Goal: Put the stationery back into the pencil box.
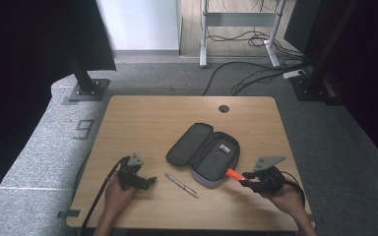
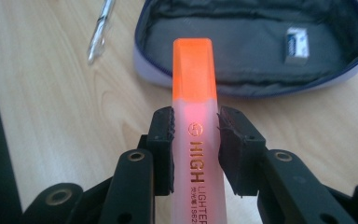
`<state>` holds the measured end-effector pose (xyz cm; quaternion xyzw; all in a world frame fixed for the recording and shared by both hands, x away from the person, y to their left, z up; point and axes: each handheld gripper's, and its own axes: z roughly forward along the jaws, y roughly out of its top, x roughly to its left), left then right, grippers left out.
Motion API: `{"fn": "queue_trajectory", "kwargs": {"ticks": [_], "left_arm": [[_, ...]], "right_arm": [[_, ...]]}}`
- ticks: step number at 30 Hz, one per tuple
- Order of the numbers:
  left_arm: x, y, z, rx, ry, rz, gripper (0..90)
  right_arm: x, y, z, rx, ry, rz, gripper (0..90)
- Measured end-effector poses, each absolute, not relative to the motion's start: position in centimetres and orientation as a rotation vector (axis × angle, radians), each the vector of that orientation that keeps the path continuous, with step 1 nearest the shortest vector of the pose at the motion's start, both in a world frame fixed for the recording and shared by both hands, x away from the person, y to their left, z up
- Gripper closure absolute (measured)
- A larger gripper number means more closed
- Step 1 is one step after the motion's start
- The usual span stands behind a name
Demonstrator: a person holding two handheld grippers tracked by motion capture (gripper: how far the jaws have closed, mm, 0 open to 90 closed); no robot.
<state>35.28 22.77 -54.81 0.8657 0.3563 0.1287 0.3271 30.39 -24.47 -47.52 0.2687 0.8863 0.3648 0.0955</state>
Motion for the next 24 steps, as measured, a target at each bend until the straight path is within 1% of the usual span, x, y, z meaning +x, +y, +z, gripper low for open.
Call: {"fn": "queue_trajectory", "kwargs": {"ticks": [7, 24], "left_arm": [[35.3, 22.8, -54.8, 2.267, 0.932, 0.336, 0.0], [35.3, 22.8, -54.8, 2.267, 0.934, 0.337, 0.0]], "right_arm": [[32.2, -23.5, -46.2, 0.806, 2.591, 1.077, 65.6], [35.3, -21.3, -45.3, 0.838, 2.521, 1.073, 65.6]]}}
